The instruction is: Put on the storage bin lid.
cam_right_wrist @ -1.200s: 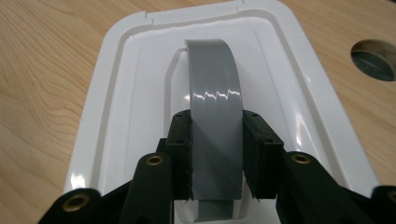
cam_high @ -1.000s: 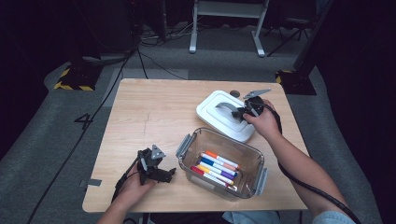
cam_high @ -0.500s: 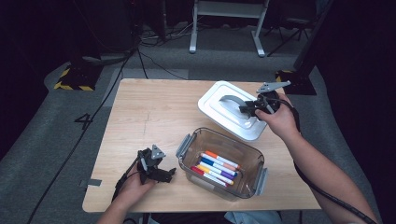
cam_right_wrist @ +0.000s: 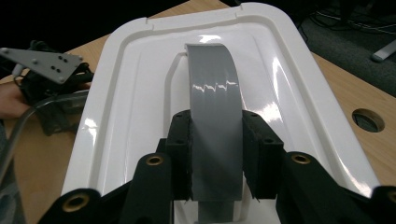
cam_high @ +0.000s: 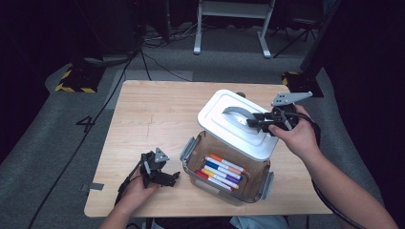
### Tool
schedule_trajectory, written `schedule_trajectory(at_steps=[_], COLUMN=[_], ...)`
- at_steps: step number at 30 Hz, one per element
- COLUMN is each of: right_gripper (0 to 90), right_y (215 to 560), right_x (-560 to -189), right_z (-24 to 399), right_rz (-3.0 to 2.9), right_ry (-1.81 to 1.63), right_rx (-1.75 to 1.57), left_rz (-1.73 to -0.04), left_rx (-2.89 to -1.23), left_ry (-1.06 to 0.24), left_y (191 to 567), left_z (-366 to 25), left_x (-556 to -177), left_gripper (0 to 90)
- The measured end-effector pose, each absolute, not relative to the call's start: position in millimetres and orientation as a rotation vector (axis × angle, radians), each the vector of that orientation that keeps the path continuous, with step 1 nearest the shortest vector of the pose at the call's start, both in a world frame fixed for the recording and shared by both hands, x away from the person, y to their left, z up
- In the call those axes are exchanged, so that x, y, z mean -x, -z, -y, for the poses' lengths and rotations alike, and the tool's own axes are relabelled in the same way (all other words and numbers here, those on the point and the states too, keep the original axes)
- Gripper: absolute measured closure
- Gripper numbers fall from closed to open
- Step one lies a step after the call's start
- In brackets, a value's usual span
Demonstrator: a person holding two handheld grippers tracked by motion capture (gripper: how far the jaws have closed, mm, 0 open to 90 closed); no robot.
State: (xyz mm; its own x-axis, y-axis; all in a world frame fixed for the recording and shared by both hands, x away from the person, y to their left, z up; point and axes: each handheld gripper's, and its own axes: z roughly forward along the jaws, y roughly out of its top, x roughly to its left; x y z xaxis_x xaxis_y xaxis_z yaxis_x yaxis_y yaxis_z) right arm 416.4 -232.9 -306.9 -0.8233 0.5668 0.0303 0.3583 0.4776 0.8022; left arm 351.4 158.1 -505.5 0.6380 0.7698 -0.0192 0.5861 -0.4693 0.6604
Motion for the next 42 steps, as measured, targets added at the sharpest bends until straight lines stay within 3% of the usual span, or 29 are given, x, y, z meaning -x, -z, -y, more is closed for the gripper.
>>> schedule_trajectory(at_steps=[14,37,40,42], right_gripper=[67.5,67.0,55.2,51.8], right_y=[322.6,361.3,363.1,361.6], right_x=[-354.4,-339.2,-338.8,-338.5], right_z=[211.6,200.1,199.2,199.3], right_rz=[-2.587,-2.649,-2.653,-2.651], right_ry=[-1.297,-1.256,-1.248,-1.278], right_rx=[-0.717,-0.756,-0.747,-0.750], left_rz=[-1.048,-1.050,-1.050,-1.051], left_rx=[-2.223,-2.217,-2.217,-2.217], left_ry=[-0.374,-0.370,-0.369,-0.369], left_y=[505.4,505.6,505.6,505.6], left_z=[-158.4,-158.0,-158.1,-158.1], left_x=[-351.6,-351.6,-351.7,-351.6], left_gripper=[0.0,0.0,0.0,0.0])
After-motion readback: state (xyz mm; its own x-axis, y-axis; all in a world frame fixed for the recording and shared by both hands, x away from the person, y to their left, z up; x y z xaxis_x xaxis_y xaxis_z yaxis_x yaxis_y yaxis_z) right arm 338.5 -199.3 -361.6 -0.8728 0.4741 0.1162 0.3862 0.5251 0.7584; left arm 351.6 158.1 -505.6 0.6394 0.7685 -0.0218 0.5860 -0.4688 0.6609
